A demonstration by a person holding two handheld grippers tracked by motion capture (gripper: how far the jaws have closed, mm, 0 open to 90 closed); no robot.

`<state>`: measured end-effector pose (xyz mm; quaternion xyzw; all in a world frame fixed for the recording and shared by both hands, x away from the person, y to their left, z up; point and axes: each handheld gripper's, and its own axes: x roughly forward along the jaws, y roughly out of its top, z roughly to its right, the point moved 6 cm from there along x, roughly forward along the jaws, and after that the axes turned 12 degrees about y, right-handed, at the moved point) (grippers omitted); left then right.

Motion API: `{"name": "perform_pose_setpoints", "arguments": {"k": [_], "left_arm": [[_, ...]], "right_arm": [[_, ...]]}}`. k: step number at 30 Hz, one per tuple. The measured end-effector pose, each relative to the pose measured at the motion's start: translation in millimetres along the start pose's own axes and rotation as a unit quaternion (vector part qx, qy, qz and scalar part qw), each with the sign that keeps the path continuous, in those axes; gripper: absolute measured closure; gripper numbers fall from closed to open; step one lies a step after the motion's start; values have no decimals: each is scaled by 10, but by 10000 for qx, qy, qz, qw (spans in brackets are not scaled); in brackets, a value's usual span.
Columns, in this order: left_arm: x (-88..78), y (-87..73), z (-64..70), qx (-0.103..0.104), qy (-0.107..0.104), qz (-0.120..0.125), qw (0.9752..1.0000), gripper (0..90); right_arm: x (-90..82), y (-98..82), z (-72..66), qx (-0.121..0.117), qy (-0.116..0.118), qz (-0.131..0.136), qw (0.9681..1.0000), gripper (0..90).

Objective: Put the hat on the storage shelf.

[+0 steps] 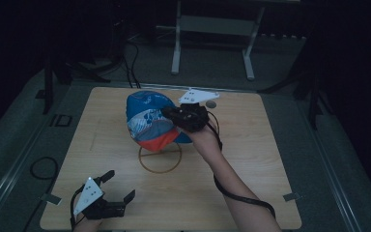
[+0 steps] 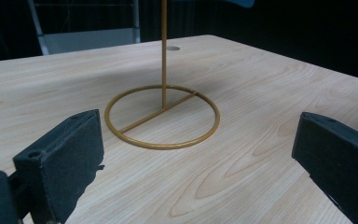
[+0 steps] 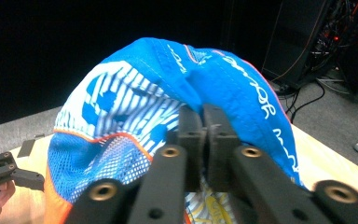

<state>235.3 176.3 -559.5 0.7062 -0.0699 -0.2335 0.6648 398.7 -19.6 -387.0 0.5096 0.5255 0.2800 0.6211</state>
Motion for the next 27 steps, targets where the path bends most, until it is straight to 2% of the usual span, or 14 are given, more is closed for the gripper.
{"name": "perform_pose_setpoints", "arguments": {"k": [10, 16, 18, 21, 22, 23, 24, 27], "left_arm": [[10, -16, 12, -21, -28, -28, 10000, 25], [9, -15, 9, -22, -31, -15, 10000, 25], [11, -19, 10, -33, -35, -12, 10000, 25], [16, -23, 10, -15, -31, -29, 10000, 25], [18, -24, 12, -23, -31, -29, 10000, 25], [20, -23, 13, -29, -33, -26, 10000, 25], [22, -24, 15, -27, -39, -26, 10000, 25], [28, -25, 18, -35, -38, -30, 10000, 25]], "right_arm": [[-45, -77, 20, 105, 71, 91, 9999, 745], [-133, -96, 34, 125, 36, 179, 9998, 677], [-197, -100, 22, 79, 0, 202, 9998, 625], [-235, -105, 12, 59, -6, 214, 9998, 593], [-285, -115, 3, 49, -29, 240, 9997, 538], [-285, -115, 3, 49, -29, 240, 9997, 538], [-330, -131, -10, 35, -15, 253, 9997, 481], [-388, -169, -29, -52, -32, 229, 9997, 424]]}}
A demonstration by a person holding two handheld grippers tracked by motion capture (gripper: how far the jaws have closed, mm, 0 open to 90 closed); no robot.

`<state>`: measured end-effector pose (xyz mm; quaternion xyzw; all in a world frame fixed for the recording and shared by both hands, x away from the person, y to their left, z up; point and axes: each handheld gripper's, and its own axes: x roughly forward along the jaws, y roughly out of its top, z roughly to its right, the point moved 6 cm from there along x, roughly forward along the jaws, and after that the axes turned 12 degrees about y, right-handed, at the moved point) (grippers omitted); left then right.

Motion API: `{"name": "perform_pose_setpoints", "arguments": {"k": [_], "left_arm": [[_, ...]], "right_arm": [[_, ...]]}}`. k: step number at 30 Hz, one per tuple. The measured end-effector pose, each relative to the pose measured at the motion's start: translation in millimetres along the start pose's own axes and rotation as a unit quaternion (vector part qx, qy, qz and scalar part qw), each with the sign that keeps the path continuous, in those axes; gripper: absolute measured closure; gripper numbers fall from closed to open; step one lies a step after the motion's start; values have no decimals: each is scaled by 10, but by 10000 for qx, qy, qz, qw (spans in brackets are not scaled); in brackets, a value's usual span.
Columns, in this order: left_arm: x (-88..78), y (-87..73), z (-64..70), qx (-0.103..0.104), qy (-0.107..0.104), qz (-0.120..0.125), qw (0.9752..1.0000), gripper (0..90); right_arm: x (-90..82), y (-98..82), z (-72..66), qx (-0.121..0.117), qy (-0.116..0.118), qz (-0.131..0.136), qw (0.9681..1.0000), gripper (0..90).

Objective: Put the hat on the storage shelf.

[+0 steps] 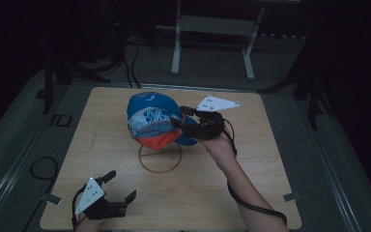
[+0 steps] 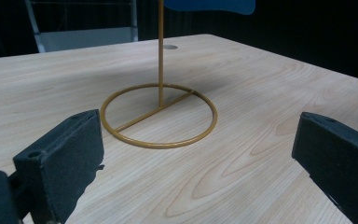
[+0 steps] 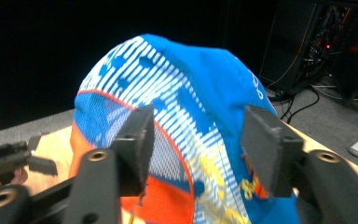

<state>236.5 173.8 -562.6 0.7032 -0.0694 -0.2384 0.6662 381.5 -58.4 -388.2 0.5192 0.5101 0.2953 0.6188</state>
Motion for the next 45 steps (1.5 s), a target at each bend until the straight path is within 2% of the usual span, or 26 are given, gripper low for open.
{"name": "perform_pose_setpoints", "arguments": {"k": [5, 11, 13, 15, 16, 21, 22, 34, 37, 40, 41, 45], "left_arm": [[6, -2, 1, -19, -1, 3, 10000, 25], [8, -9, -4, -17, 3, -8, 10000, 25], [9, -6, -1, -22, 6, 4, 10000, 25], [10, -6, 0, -31, 1, 7, 10000, 25], [10, -6, 1, -21, 2, 8, 10000, 25], [13, -13, 0, -23, -7, -16, 10000, 25], [16, -13, 1, -22, -8, -13, 10000, 25], [29, -25, 18, -16, -40, -35, 10000, 25], [28, -34, 13, 6, -9, -16, 10000, 25], [31, -49, 2, 19, 34, -39, 10000, 25], [34, -55, -2, 21, 46, -54, 10000, 25], [36, -56, 7, 28, 19, -45, 10000, 26]], "right_arm": [[-102, -78, -32, -52, 96, -33, 9999, 313], [-216, -180, -23, 38, 247, 54, 9997, 256], [-266, -278, -1, 7, 281, -24, 9996, 190], [-286, -312, 5, 49, 293, -8, 9996, 187], [-321, -402, 14, 44, 339, -18, 9994, 145], [-375, -561, 31, -42, 301, -113, 9995, 146], [-407, -647, 38, -52, 290, -134, 9995, 144], [-482, -1043, 0, 22, 251, -343, 9991, 141], [-506, -1192, -42, 0, 311, -389, 9988, 141], [-519, -1250, -57, 40, 335, -385, 9987, 141], [-518, -1317, -75, 55, 423, -418, 9982, 141], [-522, -1430, -123, 40, 512, -421, 9978, 139]]}}
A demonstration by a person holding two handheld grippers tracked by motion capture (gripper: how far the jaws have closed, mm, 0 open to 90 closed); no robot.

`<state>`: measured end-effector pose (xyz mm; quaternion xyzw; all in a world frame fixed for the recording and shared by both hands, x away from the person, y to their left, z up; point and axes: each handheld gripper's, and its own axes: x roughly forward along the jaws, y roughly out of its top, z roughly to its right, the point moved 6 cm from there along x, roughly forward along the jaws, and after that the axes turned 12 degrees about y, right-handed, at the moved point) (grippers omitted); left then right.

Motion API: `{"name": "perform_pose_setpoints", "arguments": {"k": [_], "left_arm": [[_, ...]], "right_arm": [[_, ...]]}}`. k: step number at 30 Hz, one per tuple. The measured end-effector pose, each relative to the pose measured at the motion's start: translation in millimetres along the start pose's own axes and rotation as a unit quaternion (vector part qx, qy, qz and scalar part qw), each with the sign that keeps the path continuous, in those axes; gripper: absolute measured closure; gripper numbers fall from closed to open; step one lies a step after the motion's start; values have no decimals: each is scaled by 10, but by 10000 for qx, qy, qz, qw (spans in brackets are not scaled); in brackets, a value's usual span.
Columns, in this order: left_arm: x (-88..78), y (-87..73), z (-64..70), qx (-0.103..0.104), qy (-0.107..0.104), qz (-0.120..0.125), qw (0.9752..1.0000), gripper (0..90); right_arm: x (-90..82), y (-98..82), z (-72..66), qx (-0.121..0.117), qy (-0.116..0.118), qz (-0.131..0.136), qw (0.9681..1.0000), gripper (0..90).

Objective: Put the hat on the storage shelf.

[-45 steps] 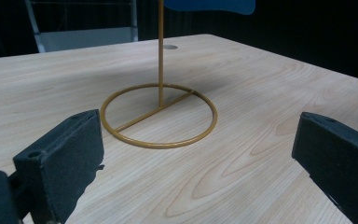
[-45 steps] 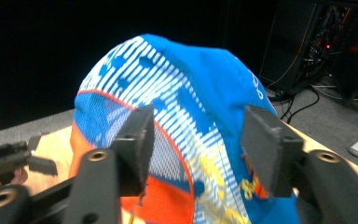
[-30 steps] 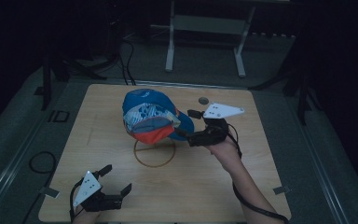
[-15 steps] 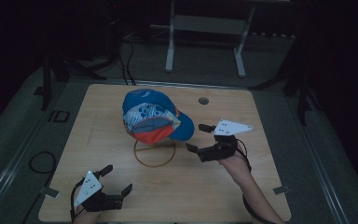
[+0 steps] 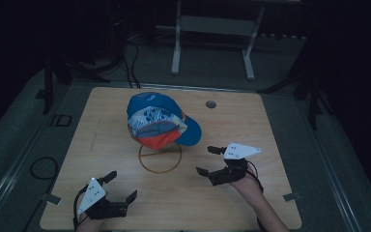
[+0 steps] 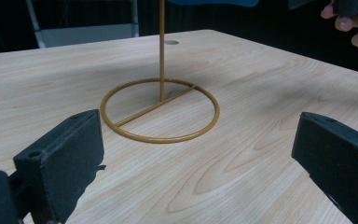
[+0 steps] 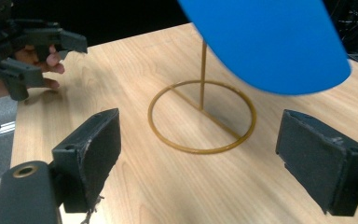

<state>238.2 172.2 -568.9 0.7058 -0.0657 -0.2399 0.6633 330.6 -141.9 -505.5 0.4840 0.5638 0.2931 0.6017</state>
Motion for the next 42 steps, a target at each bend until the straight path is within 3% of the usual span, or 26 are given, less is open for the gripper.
{"name": "perform_pose_setpoints", "arguments": {"k": [13, 21, 37, 42], "left_arm": [[17, -34, 17, 38, -91, -47, 9999, 27], [29, -49, 21, 41, -119, -100, 9999, 27], [44, -69, 12, 71, -119, -131, 9998, 27], [36, -63, 9, 69, -124, -80, 9999, 27]], "right_arm": [[-28, -407, -4, 222, 11, -90, 9997, 135], [-107, -641, 32, 388, -116, -198, 9990, 134], [-329, -935, 93, 495, -248, -381, 9977, 138], [-440, -998, 119, 550, -311, -303, 9975, 139]]}}
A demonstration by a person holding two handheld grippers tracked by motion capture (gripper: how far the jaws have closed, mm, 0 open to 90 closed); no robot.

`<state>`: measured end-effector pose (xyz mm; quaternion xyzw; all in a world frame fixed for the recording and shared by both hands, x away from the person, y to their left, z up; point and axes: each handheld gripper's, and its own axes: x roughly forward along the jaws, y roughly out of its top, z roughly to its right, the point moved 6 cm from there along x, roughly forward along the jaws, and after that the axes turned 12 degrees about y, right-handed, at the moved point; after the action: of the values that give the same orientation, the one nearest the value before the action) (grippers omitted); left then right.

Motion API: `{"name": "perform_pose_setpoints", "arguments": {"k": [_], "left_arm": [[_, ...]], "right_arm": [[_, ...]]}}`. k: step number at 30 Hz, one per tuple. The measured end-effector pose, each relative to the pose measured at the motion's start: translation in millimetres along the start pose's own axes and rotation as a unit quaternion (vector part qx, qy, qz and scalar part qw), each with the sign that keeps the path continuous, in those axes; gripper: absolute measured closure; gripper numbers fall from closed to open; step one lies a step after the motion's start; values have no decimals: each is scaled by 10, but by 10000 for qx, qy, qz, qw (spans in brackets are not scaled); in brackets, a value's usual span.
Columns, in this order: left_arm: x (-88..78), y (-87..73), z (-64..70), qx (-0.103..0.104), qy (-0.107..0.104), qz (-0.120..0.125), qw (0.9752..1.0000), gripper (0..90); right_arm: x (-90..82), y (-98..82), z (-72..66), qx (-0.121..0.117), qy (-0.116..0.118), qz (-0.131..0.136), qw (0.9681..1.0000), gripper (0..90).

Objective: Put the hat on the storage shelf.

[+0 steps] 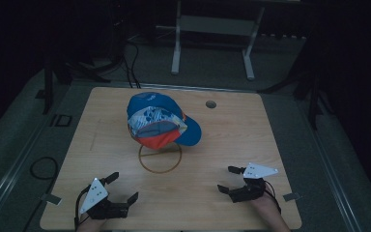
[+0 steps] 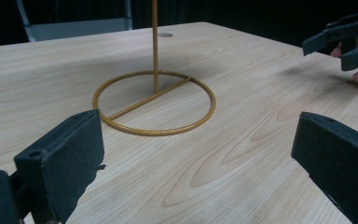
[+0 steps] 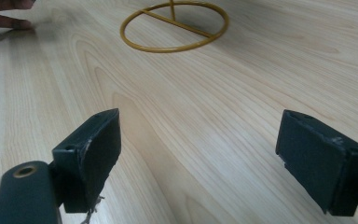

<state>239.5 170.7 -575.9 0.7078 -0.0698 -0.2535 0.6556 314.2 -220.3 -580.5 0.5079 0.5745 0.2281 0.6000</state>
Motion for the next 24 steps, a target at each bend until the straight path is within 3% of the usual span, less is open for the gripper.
{"name": "perform_pose_setpoints", "arguments": {"k": [15, 24], "left_arm": [[14, -16, 14, -40, -30, -44, 10000, 27], [1, -22, 14, -39, -41, -20, 10000, 27]], "right_arm": [[-296, -249, 85, 192, -320, 8, 9993, 140], [-434, -291, 175, 244, -462, 210, 9984, 140]]}}
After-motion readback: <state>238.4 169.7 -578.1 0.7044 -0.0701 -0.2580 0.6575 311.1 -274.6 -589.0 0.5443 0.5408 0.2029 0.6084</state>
